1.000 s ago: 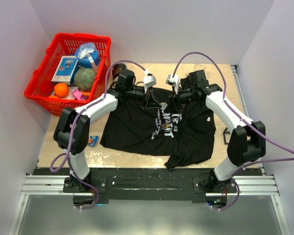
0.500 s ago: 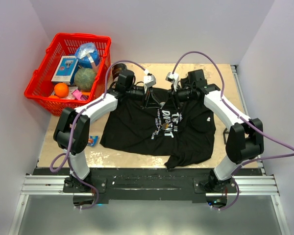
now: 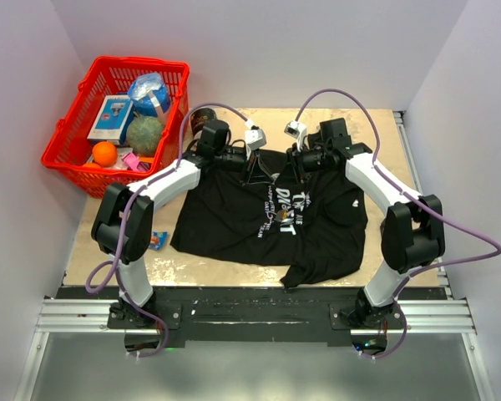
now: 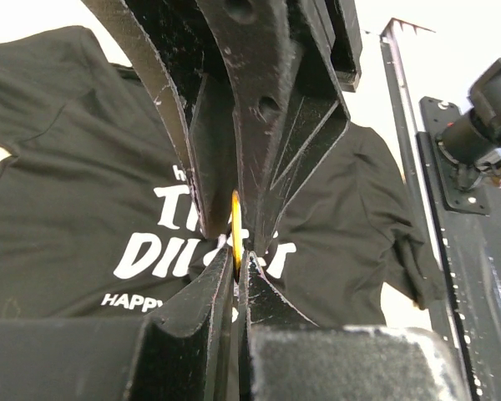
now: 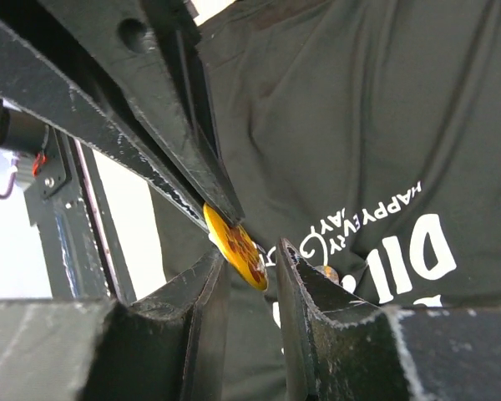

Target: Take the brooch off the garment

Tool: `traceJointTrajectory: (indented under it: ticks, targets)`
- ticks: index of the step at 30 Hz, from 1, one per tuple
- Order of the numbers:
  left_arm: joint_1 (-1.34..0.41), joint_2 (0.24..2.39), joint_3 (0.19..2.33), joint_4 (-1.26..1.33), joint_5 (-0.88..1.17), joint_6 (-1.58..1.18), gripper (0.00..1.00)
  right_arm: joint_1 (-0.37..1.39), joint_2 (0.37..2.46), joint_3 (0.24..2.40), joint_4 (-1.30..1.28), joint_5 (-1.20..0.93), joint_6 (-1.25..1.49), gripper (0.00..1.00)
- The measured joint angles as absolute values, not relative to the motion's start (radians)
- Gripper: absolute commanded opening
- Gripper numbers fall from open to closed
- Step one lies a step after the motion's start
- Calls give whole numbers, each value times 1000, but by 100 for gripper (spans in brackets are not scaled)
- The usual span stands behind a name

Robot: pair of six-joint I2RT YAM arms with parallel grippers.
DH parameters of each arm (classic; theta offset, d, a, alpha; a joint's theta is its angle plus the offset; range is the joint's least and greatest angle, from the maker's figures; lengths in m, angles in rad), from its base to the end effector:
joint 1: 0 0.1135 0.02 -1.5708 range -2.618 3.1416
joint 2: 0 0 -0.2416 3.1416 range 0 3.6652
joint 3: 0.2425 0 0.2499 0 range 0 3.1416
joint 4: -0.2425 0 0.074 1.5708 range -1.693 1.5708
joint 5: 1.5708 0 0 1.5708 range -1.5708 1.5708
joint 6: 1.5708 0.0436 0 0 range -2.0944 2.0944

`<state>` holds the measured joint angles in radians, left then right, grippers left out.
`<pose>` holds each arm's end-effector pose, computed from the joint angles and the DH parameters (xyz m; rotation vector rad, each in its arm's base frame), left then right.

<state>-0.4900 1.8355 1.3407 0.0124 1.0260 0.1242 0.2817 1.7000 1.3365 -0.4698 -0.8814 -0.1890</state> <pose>0.3449 -0.2262 0.2395 1.2012 1.6281 -1.2715 0.3438 0.1345 0.2476 -0.9158 2.0751 1.0912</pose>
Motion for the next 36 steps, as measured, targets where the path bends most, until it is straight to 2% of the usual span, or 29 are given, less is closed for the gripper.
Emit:
traceJointTrajectory:
  ticks: [11,19,29,36]
  targets:
    - [-490,1836,1349,12,993,158,0,258,1716,1336,-429,-890,-92,29]
    - [-490,1836,1356,6,986,177,0,234,1716,1336,-419,-913,-67,31]
    - [-490,1837,1356,-22,979,180,0,208,1716,1336,-421,-939,-93,38]
    - [-491,1842,1356,-41,986,176,0,212,1716,1358,-487,-953,-239,50]
